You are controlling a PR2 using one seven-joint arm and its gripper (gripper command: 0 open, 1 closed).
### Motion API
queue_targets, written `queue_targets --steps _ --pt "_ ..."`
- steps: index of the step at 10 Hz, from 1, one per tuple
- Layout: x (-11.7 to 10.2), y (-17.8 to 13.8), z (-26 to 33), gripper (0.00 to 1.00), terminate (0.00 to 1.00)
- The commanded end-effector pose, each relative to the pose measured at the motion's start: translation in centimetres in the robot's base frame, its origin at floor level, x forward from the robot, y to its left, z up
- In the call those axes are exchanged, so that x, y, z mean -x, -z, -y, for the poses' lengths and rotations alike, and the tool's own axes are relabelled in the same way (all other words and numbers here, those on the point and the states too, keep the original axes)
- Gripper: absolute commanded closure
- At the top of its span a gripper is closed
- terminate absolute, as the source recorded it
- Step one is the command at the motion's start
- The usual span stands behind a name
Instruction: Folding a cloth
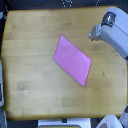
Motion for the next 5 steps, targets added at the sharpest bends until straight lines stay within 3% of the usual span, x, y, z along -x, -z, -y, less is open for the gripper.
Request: queue_targets --steps 1,2,5 --pt "0.1 0.0 -0.1 0.00 0.00" --pt "0.3 -0.6 0.3 0.00 0.00" --pt "4.8 -1.1 1.7 0.00 0.00"
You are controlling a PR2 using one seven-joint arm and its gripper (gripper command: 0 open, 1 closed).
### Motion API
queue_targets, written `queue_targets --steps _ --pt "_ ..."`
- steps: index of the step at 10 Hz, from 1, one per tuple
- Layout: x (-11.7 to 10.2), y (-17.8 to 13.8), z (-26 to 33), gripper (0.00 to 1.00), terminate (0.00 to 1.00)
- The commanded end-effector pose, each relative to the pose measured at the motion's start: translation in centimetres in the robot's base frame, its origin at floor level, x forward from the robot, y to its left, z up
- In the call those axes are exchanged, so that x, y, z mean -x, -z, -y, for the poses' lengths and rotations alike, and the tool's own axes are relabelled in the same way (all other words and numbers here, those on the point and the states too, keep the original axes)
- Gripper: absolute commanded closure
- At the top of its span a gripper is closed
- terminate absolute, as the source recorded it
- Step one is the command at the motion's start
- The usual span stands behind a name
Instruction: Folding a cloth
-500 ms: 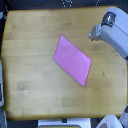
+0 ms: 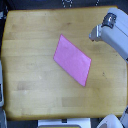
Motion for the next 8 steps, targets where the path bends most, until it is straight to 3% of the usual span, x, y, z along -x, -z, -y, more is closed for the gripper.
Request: queue_targets --steps 1,3,8 --pt "6.7 -0.1 1.1 0.00 0.00" --pt "9.5 1.3 0.5 0.00 0.00" --pt "12.9 6.4 -1.8 0.00 0.00"
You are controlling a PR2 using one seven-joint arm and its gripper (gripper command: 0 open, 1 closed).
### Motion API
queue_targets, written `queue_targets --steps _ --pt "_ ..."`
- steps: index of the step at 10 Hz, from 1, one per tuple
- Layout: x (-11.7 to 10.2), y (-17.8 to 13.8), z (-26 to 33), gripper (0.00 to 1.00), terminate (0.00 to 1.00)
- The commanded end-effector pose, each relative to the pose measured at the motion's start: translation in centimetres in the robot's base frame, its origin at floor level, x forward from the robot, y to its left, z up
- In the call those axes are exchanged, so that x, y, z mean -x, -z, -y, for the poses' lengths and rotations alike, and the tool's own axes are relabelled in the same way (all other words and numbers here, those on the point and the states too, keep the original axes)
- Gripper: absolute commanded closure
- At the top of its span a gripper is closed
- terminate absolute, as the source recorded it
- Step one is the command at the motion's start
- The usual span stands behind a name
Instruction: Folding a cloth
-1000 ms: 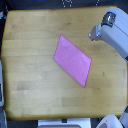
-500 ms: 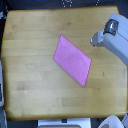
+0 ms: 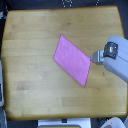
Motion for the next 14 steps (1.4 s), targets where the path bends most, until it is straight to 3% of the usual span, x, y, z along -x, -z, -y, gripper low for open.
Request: queue_targets --steps 1,7,10,14 --pt "4.0 6.0 -2.8 0.00 0.00" --pt "6.1 9.7 -5.1 0.00 0.00" --pt "5.1 11.5 -10.0 0.00 0.00" --pt "3.8 12.0 -11.1 0.00 0.00"
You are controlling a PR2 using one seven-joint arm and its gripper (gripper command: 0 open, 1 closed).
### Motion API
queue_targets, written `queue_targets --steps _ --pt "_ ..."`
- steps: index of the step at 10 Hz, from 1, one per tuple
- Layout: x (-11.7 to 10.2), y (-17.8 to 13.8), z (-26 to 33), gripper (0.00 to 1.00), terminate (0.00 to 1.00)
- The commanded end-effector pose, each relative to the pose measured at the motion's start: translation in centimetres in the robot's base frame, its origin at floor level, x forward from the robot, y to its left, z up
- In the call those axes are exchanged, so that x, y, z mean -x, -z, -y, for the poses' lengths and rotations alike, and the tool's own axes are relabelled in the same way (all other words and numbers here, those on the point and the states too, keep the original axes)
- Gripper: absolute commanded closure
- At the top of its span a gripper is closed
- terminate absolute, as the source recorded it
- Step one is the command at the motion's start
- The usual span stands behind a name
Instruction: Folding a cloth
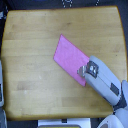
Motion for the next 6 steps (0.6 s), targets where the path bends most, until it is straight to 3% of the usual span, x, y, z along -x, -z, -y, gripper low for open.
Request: queue_targets --steps 1,2,6 --pt "-0.5 -1.1 -3.1 0.00 0.00" --pt "-0.2 -1.0 -2.8 1.00 0.00" --pt "1.7 0.2 -0.9 1.00 0.00"
